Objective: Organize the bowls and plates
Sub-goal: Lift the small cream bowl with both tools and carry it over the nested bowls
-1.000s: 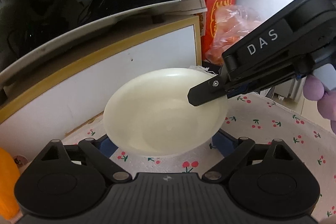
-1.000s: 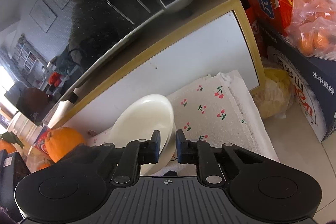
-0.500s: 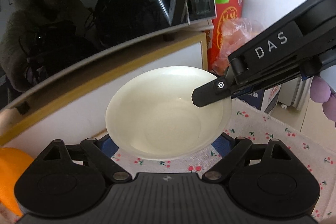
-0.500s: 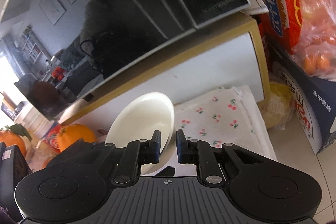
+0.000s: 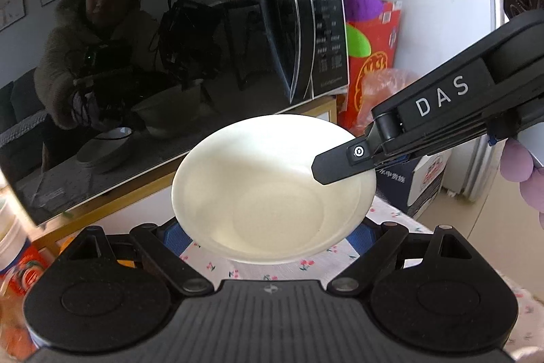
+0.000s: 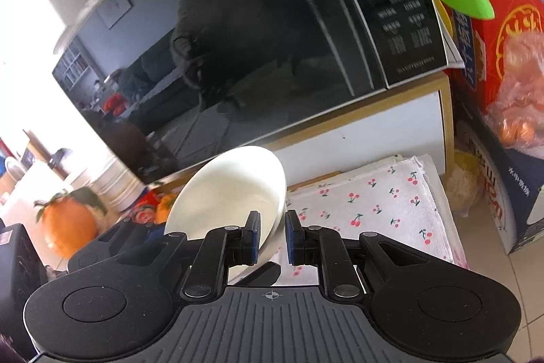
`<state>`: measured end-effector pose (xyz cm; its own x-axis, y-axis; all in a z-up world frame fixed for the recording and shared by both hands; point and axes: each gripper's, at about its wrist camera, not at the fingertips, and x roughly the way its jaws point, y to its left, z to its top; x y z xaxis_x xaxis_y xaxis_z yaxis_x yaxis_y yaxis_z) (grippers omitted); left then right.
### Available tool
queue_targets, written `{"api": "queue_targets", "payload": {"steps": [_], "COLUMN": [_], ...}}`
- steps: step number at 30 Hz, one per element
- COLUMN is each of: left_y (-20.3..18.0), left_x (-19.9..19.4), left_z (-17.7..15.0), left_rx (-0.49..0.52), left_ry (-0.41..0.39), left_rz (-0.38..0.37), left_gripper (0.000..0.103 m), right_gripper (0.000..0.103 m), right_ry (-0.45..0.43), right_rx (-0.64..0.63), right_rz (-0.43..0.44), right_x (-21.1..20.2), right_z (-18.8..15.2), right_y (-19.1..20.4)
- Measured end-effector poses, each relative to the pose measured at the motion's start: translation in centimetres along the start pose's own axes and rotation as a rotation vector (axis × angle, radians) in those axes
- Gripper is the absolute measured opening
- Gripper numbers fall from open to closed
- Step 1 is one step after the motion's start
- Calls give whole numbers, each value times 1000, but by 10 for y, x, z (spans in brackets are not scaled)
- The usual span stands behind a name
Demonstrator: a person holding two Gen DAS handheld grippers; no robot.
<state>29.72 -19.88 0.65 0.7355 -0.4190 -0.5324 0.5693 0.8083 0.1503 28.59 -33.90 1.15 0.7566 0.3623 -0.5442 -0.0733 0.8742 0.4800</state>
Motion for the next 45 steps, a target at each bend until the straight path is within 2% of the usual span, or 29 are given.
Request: {"api": "queue_targets", "payload": {"steps": [5, 21, 33, 37, 45], "left_y": [-7, -20, -33, -36, -47], "left_x": [-20, -90, -141, -149, -159], "left_z": [-1, -10, -36, -45, -59], "left_rx": [-5, -47, -87, -115, -85], "left_ry": [10, -12, 4, 19, 13], "left_rz": [-8, -40, -94, -113, -117], "left_gripper": [88, 87, 87, 87, 87], "right_gripper": [15, 15, 15, 15, 15], "right_ry": [15, 28, 60, 79, 112], "right_rx": [-36, -88, -69, -47, -36], "right_rz": [-25, -29, -34, -41, -81], "right_x": [-21, -90, -123, -129, -134], "right_z": [-5, -42, -81, -96, -124], "right_y": [24, 70, 82, 83, 82]}}
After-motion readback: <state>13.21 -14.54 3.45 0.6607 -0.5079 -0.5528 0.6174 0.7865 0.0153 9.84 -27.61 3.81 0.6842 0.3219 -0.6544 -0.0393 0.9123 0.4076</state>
